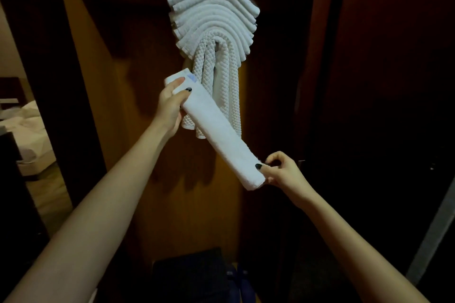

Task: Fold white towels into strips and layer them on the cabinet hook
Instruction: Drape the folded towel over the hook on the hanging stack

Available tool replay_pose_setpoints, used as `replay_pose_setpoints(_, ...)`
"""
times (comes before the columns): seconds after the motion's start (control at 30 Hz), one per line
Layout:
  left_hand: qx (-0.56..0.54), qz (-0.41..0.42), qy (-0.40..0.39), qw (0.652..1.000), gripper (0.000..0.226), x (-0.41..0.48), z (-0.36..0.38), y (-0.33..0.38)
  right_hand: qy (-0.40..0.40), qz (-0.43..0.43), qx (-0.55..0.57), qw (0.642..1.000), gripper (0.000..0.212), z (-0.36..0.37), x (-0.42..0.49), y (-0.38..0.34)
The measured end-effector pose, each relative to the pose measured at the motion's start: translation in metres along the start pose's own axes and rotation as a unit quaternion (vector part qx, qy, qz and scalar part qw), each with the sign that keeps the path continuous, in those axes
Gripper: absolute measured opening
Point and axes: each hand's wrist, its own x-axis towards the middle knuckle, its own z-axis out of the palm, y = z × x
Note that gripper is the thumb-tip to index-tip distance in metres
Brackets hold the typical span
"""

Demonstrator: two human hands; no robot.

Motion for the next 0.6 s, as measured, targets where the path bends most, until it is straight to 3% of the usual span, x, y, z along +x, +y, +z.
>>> replay_pose_setpoints(0.07, -0.001, 0.000, -0.016, 1.000, 0.044, -0.002, 0.005, 0.008, -0.072, 0.027, 0.001, 0.997, 0.008, -0.001, -0.001, 0.004)
replay_pose_setpoints(0.17, -0.023, -0.002, -0.042, 0.999, 0.040, -0.005, 0.014, 0.019, -0.133, 0.015, -0.033, 0.990, 0.027, 0.000, -0.001, 0.012)
replay_pose_setpoints(0.33, -0.066, 0.003, -0.066, 0.996, 0.037, -0.009, 0.033, 0.032, -0.197, 0.045, 0.065, 0.977, 0.025, 0.006, 0.005, 0.013)
replay_pose_setpoints(0.5, -0.035, 0.019, -0.091, 0.995, 0.040, -0.007, 0.040, 0.039, -0.209, 0.072, 0.136, 0.966, 0.020, 0.005, 0.014, 0.021)
replay_pose_setpoints(0.6, -0.019, 0.036, -0.076, 0.996, 0.041, -0.006, 0.035, 0.038, -0.175, 0.063, 0.128, 0.974, 0.018, 0.001, 0.018, 0.024)
